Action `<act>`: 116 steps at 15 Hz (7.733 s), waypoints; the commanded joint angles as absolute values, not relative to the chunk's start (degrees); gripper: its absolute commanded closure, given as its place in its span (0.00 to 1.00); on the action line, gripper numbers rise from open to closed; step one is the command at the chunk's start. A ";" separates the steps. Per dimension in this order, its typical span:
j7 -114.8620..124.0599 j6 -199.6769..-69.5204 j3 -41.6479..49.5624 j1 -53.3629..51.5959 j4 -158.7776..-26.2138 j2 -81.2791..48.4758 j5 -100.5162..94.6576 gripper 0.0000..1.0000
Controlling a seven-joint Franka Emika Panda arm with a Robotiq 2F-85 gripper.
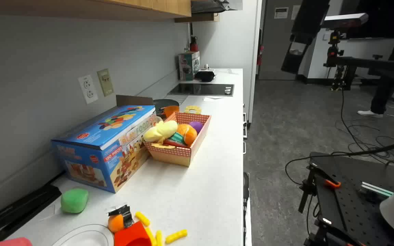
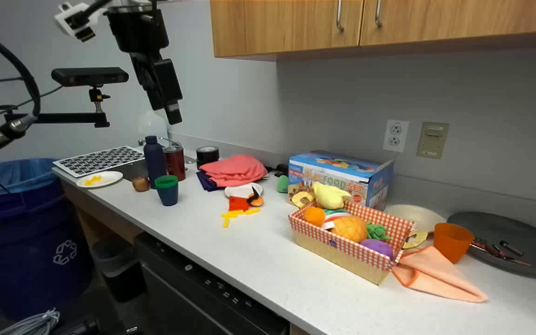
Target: Open the left upper cabinet door
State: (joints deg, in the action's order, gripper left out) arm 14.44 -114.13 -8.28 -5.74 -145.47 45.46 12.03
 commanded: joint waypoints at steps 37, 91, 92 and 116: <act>12.01 -113.90 -9.71 -3.94 -145.24 45.34 4.55 0.00; 15.81 -104.85 -7.33 -2.00 -121.57 37.25 -1.62 0.00; 14.27 -103.27 -6.19 -1.86 -119.28 36.11 -1.52 0.00; -0.31 -114.53 0.66 -1.37 -108.78 23.82 4.66 0.00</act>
